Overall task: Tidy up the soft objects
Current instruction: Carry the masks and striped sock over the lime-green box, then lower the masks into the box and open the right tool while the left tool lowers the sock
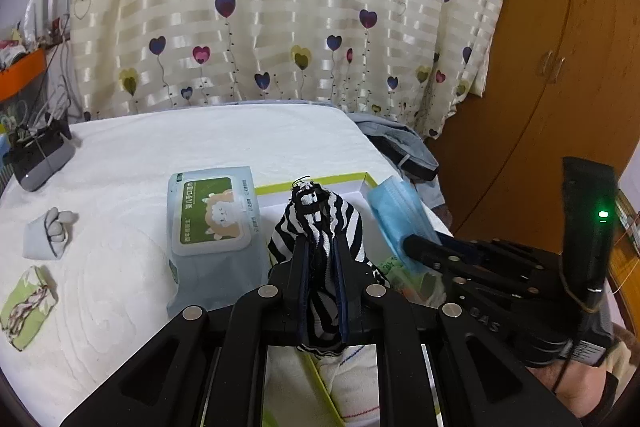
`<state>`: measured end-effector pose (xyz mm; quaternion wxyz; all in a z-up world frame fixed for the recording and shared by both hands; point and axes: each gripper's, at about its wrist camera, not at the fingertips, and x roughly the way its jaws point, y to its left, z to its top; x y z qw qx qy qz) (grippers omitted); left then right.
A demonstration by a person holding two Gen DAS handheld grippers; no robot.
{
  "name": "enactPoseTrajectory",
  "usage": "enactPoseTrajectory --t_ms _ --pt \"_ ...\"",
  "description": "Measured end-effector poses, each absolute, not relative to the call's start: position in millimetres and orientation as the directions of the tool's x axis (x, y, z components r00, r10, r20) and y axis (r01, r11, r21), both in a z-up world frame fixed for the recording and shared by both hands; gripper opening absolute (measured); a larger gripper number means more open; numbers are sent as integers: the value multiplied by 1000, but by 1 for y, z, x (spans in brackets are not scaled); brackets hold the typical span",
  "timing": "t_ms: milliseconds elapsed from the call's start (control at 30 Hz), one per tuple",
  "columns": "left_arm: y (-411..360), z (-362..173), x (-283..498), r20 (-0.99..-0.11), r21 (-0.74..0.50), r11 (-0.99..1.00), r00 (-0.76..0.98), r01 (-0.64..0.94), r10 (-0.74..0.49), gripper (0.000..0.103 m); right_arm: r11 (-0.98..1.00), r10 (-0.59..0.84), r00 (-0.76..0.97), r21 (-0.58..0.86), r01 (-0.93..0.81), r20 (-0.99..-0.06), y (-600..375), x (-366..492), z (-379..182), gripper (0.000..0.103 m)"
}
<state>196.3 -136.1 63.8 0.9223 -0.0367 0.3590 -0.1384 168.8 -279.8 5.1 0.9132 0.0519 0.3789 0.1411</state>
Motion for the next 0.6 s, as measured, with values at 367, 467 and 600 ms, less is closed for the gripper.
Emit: enactPoseTrajectory --t_ms 367,467,600 --pt "-152 53 217 -682 -148 960 678 237 -273 10 955 295 675 208 -209 -677 -288 173 2 47" --pt "-159 49 223 -692 -140 961 671 236 -266 10 960 278 702 205 -189 -655 -297 167 9 47" --pt "-168 42 230 -708 -130 961 655 246 -263 10 959 278 723 223 -173 -632 -306 159 15 47"
